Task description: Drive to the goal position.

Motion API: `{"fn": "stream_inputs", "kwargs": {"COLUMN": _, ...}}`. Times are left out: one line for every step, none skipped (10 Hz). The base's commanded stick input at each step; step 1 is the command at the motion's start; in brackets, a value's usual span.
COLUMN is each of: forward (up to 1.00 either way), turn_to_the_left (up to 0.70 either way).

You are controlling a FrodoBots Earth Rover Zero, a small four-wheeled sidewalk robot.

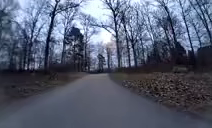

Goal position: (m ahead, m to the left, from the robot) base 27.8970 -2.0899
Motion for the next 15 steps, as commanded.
{"fn": "stream_inputs", "kwargs": {"forward": 1.00, "turn_to_the_left": 0.00}}
{"fn": "stream_inputs", "kwargs": {"forward": 1.00, "turn_to_the_left": 0.00}}
{"fn": "stream_inputs", "kwargs": {"forward": 1.00, "turn_to_the_left": 0.00}}
{"fn": "stream_inputs", "kwargs": {"forward": 1.00, "turn_to_the_left": 0.00}}
{"fn": "stream_inputs", "kwargs": {"forward": 1.00, "turn_to_the_left": 0.00}}
{"fn": "stream_inputs", "kwargs": {"forward": 1.00, "turn_to_the_left": 0.31}}
{"fn": "stream_inputs", "kwargs": {"forward": 1.00, "turn_to_the_left": 0.39}}
{"fn": "stream_inputs", "kwargs": {"forward": 1.00, "turn_to_the_left": 0.00}}
{"fn": "stream_inputs", "kwargs": {"forward": 1.00, "turn_to_the_left": 0.00}}
{"fn": "stream_inputs", "kwargs": {"forward": 1.00, "turn_to_the_left": 0.00}}
{"fn": "stream_inputs", "kwargs": {"forward": 1.00, "turn_to_the_left": 0.00}}
{"fn": "stream_inputs", "kwargs": {"forward": 1.00, "turn_to_the_left": 0.00}}
{"fn": "stream_inputs", "kwargs": {"forward": 1.00, "turn_to_the_left": 0.10}}
{"fn": "stream_inputs", "kwargs": {"forward": 1.00, "turn_to_the_left": 0.34}}
{"fn": "stream_inputs", "kwargs": {"forward": 1.00, "turn_to_the_left": 0.40}}
